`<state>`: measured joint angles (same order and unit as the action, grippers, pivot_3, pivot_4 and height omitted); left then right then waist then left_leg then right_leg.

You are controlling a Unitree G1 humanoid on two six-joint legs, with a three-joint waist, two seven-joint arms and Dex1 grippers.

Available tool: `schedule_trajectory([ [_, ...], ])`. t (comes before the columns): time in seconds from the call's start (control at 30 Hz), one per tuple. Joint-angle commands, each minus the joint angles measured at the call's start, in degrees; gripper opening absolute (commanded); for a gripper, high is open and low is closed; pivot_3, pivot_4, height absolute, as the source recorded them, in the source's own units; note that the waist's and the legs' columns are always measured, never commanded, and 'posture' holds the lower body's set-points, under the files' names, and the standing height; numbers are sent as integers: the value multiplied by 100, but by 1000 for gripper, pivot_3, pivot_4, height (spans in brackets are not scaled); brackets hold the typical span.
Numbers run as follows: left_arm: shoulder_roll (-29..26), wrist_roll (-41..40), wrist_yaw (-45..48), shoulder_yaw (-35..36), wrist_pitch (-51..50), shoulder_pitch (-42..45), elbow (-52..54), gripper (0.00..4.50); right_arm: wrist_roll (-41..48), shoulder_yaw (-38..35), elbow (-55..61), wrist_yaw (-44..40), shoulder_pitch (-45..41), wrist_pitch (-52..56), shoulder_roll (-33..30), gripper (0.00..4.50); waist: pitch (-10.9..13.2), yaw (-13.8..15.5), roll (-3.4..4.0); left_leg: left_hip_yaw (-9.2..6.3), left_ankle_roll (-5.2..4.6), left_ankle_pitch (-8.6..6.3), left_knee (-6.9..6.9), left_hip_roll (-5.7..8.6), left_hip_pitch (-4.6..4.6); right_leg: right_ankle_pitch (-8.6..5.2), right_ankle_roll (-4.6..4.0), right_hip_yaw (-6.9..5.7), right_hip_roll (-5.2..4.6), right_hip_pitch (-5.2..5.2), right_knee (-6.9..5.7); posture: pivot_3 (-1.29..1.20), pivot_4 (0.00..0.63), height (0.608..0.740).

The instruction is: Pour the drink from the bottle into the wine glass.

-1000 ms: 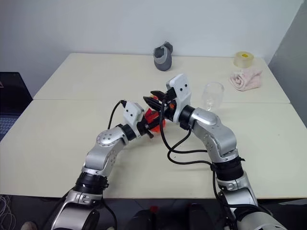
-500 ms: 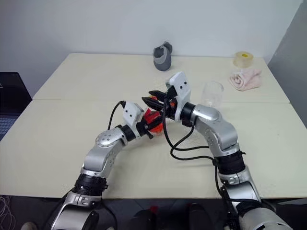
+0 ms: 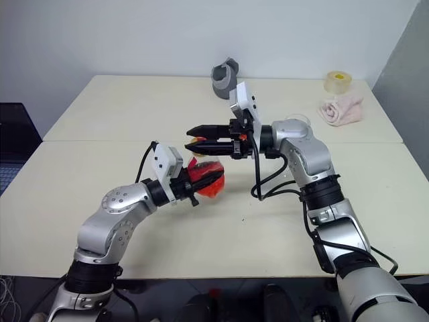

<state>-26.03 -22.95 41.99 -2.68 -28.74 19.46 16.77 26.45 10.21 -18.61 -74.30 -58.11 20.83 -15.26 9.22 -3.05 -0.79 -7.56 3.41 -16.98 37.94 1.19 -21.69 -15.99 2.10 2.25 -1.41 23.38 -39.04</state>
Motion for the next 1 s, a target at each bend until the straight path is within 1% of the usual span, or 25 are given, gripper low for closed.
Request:
schedule_trajectory([
  [0.03, -109, -407, 193, 113, -137, -61, 613, 1347, -60, -12, -202, -432, -307, -295, -4, 1206, 1, -2, 1, 0, 0, 0, 0, 0, 0, 0, 0, 0, 0, 0, 0, 0, 150, 740],
  [0.17, -192, -530, 218, 131, -223, -163, 748, 1347, -162, 14, -501, -739, -453, -512, 29, 1206, 2, -1, 4, -1, 1, 1, 1, -1, 0, 0, 0, 0, -1, 1, 0, 0, 150, 740],
  [0.3, -160, -587, 153, 155, -264, -123, 697, 1347, -259, -34, -647, -731, -584, -697, 26, 1206, 3, 2, 4, -2, 2, 1, 1, 0, 0, 0, 0, -1, -3, 1, 0, 0, 150, 740],
  [0.33, -152, -590, 150, 161, -263, -116, 680, 1153, -249, -62, -624, -695, -588, -679, 12, 1206, 3, 2, 5, -1, 2, 1, 1, 0, -1, 0, 0, -1, -3, 1, 1, 0, 150, 740],
  [0.43, -136, -598, 132, 196, -245, -135, 672, 932, -204, -152, -354, -534, -469, -526, -103, 1206, 3, 7, 5, -1, 5, 2, 0, 0, -1, 0, 0, 0, -5, 1, 1, 0, 150, 740],
  [0.57, -87, -591, 28, 337, -196, -120, 531, 916, -53, -388, 442, -35, -87, 3, -406, 1206, 3, 24, 5, -3, 6, 3, 1, 0, -5, 0, 0, -2, -28, 3, 1, 0, 150, 740],
  [0.67, -24, -542, -77, 381, -152, -118, 453, 902, 65, -507, 1054, 468, 219, 421, -525, 1206, 3, 45, 5, -4, 12, 7, 2, 0, -8, 0, 0, -3, -36, 4, 1, 0, 150, 740],
  [0.73, 54, -436, -192, 409, -56, -70, 282, 901, 109, -605, 1620, 931, 577, 707, -601, 1206, 3, 70, 5, -3, 12, 6, 2, 3, -8, 0, 0, -3, -37, 5, 1, 0, 150, 740],
  [0.8, 91, -329, -245, 429, 50, -2, 83, 899, 187, -693, 2111, 1389, 845, 986, -616, 1206, 3, 87, 5, -5, 11, 6, 1, 3, -9, 0, 0, -5, -37, 5, 1, 0, 150, 740],
  [0.93, 129, -157, -306, 382, 238, 175, -284, 899, 192, -767, 2674, 2295, 1080, 1328, -512, 1206, 4, 82, 6, -1, 11, 6, 2, 7, -7, 0, 0, -2, -34, 6, -1, 0, 150, 740],
  [1.0, 181, -97, -324, 345, 341, 310, -477, 899, 219, -727, 2873, 2547, 1152, 1410, -478, 1206, 3, 87, 6, -1, 11, 6, 2, 6, -8, 0, 0, -3, -32, 7, -2, 0, 150, 740],
])
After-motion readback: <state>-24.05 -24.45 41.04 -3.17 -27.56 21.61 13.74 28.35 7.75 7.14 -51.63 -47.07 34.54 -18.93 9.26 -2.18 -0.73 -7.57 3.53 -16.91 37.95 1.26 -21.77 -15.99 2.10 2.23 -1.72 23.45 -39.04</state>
